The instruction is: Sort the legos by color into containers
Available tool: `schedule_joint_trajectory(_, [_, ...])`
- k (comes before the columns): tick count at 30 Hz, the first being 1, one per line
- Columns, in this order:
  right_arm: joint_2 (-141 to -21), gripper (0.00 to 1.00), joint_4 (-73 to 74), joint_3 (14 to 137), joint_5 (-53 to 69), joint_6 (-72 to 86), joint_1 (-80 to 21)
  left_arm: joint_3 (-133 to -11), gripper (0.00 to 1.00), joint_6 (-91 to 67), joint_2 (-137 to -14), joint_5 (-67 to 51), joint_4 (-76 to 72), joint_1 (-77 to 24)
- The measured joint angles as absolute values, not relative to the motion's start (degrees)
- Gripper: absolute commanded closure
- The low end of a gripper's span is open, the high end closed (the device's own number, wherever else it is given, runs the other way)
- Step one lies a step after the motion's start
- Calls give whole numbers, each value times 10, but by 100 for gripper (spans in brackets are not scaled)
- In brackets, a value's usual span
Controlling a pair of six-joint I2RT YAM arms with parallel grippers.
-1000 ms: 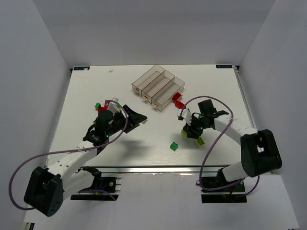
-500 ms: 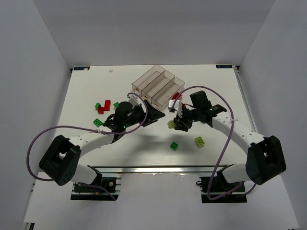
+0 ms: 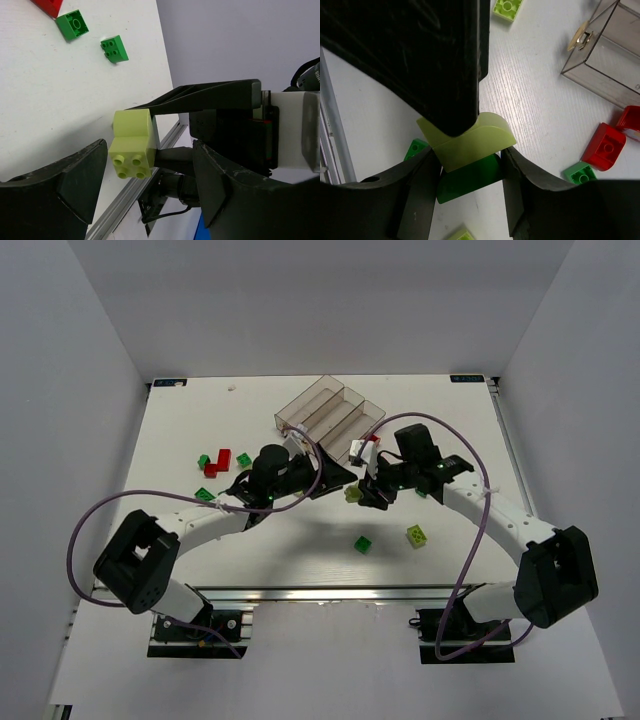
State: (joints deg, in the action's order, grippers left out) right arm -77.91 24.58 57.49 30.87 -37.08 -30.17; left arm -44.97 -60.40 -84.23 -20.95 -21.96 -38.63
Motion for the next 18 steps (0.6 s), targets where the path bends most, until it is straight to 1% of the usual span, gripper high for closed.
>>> schedule_joint_trajectory(13, [-768,71,233,585,314,-347,-302,-490,35,-593,-891,-234,-197,-396])
schedule_joint_trajectory(15, [-764,70,229,585,315,-347,-302,-495,38,-591,-895,-236,-194,-398])
schedule_joint_trajectory(16, [-763,70,226,585,315,-346,-302,-499,42,-590,-898,-236,-193,-399])
schedule_joint_trajectory(18, [-763,70,223,585,315,-346,-302,-503,45,-588,-901,-239,-189,-399])
